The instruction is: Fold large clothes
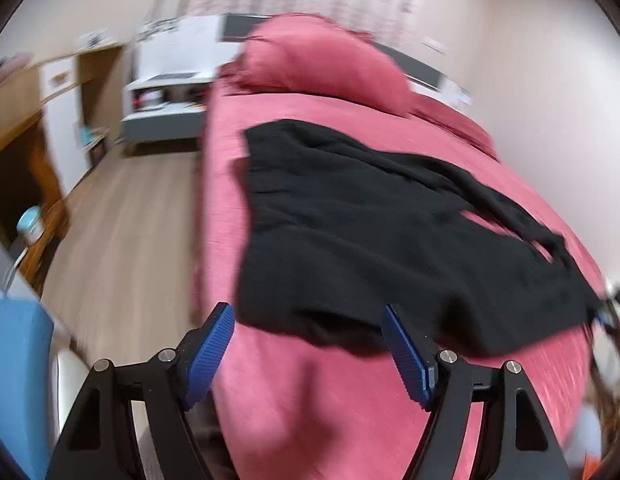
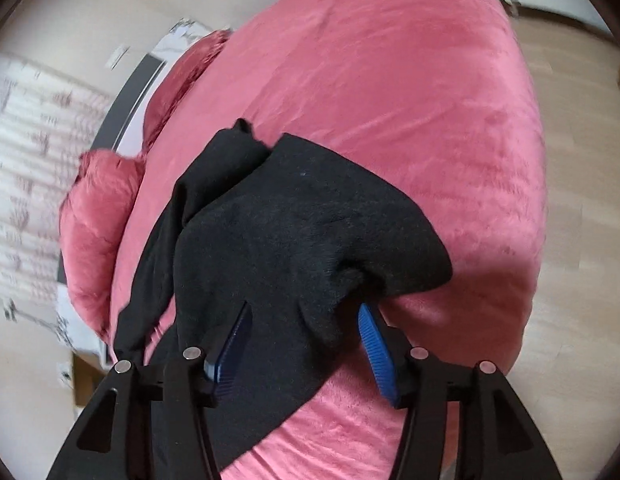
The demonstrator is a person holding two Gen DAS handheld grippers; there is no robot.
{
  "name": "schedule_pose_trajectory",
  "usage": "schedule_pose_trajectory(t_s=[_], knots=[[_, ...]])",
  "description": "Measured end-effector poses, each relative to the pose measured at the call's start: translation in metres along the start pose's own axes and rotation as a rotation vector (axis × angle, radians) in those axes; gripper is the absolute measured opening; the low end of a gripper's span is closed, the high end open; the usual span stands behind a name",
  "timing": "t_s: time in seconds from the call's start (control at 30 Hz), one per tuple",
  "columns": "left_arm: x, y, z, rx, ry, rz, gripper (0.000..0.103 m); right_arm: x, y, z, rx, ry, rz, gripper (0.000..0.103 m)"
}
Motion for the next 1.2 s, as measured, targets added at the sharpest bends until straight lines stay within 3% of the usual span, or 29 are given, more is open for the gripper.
schedule_pose_trajectory(t_s=[0.1, 0.27, 0.37, 0.4, 0.43, 0.47, 0.5, 0.53, 0.6, 0.7, 0.83, 0.97, 1.07, 1.1, 1.2], knots=[[0.004, 0.025, 0.02, 0.052, -0.065, 0.017, 0.076, -0.001, 0.005, -0.007, -0.019, 0.042, 0.014, 0.057], [0.007, 0.066, 0.019, -0.051, -0.067, 0.052, 0.076, -0.002, 0.025, -0.016, 0.04, 0.104, 0.022, 0.057], [0.013, 0.089, 0.014, -0.063, -0.074, 0.07, 0.076, -0.003, 0.041, -0.012, 0.072, 0.112, 0.037, 0.056], [0.015, 0.099, 0.016, -0.086, -0.111, 0.092, 0.063, -0.003, 0.045, -0.008, 0.093, 0.105, 0.036, 0.053], [0.018, 0.106, 0.017, -0.102, -0.152, 0.11, 0.045, -0.003, 0.048, -0.002, 0.105, 0.086, 0.029, 0.032], [0.022, 0.108, 0.016, -0.104, -0.168, 0.121, 0.041, -0.002, 0.051, 0.003, 0.1, 0.067, 0.027, 0.011], [0.027, 0.107, 0.015, -0.129, -0.185, 0.134, 0.026, -0.001, 0.055, 0.01, 0.073, 0.052, 0.032, 0.01], [0.033, 0.105, 0.013, -0.146, -0.188, 0.139, 0.025, 0.002, 0.053, 0.016, 0.066, 0.042, 0.029, 0.008], [0.055, 0.083, 0.006, -0.149, -0.149, 0.095, 0.025, 0.014, 0.036, 0.033, 0.093, 0.012, -0.024, 0.006], [0.095, 0.032, 0.01, -0.213, -0.17, -0.001, 0.024, 0.041, 0.0, 0.076, 0.122, -0.077, -0.088, 0.006], [0.138, -0.031, 0.003, -0.278, -0.123, -0.069, 0.024, 0.059, -0.056, 0.142, 0.206, -0.219, -0.159, 0.006], [0.141, -0.073, 0.002, -0.286, -0.077, -0.076, 0.024, 0.067, -0.13, 0.171, 0.363, -0.291, -0.29, 0.006], [0.107, -0.07, 0.025, -0.249, -0.084, 0.004, 0.025, 0.062, -0.137, 0.146, 0.303, -0.326, -0.242, 0.006], [0.087, -0.058, 0.029, -0.23, -0.086, 0.064, 0.025, 0.058, -0.124, 0.125, 0.241, -0.311, -0.178, 0.006], [0.019, -0.015, 0.035, -0.182, -0.082, 0.287, 0.03, 0.034, -0.054, 0.043, -0.063, -0.261, 0.066, 0.025]])
Point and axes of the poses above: each gripper's, at about its wrist camera, not at the fingertips, and y roughly the way its jaws point, z to its left, x to its top, the point moved 1 cm from there along y, roughly the way its jaws point, and after that the axes turned 1 degree about y, right-handed, at the moved point
